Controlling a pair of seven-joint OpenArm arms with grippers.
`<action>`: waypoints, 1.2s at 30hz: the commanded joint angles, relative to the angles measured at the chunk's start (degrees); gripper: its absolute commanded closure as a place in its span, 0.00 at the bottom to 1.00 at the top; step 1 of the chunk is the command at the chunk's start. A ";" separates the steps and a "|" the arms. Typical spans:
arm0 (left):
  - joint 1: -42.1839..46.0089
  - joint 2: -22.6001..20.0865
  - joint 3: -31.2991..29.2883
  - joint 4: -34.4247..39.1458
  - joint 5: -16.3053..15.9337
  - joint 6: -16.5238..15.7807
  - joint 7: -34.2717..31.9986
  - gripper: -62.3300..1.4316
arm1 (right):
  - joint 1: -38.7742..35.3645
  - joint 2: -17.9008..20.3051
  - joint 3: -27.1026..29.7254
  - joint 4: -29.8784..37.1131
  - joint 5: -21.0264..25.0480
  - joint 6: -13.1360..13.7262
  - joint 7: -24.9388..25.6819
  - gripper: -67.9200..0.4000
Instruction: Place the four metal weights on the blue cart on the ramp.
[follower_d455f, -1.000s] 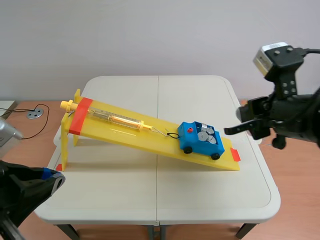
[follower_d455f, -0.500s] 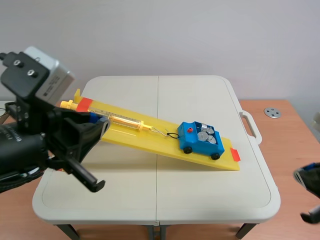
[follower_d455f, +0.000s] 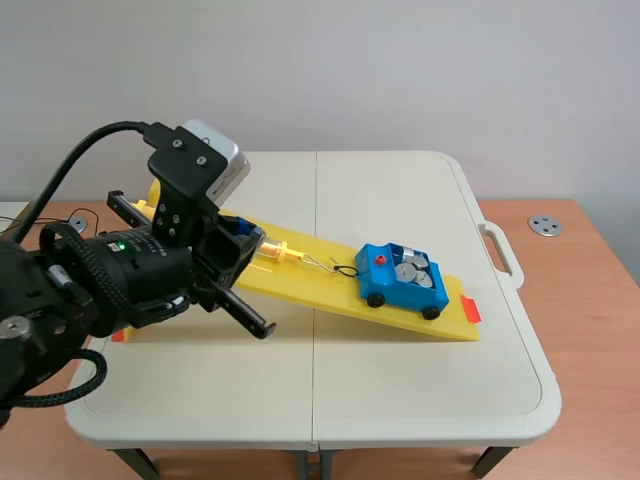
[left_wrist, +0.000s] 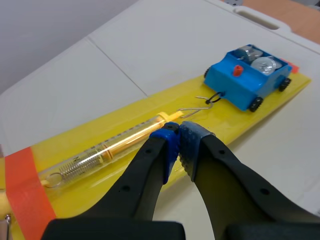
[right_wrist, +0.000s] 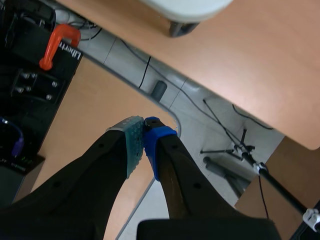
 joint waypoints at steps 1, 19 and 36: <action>-2.71 0.72 -1.38 3.67 -1.51 4.52 -7.58 0.93 | -0.13 1.73 2.69 5.77 3.78 1.77 5.77 0.98; -4.55 0.72 -1.38 -1.11 0.52 6.54 -7.67 0.93 | -0.24 1.73 2.75 5.77 3.76 1.95 6.82 0.98; -4.04 0.59 -1.40 0.26 -1.90 6.25 -5.38 0.93 | 0.90 1.75 2.91 5.77 3.39 1.95 8.35 0.98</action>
